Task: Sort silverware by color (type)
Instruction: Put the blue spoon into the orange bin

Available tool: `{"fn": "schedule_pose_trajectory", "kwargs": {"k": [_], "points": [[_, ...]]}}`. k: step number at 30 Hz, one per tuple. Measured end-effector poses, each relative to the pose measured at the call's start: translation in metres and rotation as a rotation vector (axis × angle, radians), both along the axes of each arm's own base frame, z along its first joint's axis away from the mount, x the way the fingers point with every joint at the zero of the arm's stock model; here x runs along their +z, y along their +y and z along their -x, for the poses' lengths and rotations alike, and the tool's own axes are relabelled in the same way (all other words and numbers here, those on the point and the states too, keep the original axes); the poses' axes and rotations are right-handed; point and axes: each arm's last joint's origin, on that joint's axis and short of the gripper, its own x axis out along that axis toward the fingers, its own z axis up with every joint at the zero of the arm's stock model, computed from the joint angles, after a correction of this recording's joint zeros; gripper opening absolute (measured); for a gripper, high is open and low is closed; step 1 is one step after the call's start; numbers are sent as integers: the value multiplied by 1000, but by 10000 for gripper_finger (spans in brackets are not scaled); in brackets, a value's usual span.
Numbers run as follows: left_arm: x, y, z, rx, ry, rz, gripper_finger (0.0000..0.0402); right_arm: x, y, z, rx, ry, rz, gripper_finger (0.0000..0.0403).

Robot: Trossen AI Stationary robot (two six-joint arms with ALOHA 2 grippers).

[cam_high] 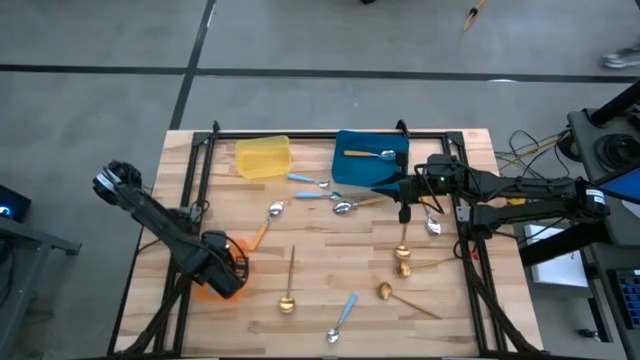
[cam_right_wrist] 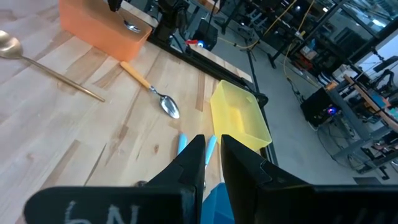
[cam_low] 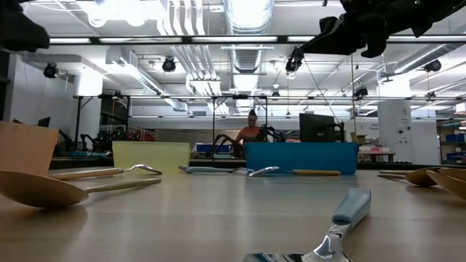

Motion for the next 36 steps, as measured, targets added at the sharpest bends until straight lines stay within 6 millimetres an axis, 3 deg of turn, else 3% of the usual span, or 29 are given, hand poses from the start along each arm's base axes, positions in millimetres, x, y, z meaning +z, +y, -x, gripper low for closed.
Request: {"fn": "schedule_pose_trajectory", "kwargs": {"k": [36], "points": [[-52,-16,-18,-1,184,-125,10,0,0,0,1,1,4,43]]}}
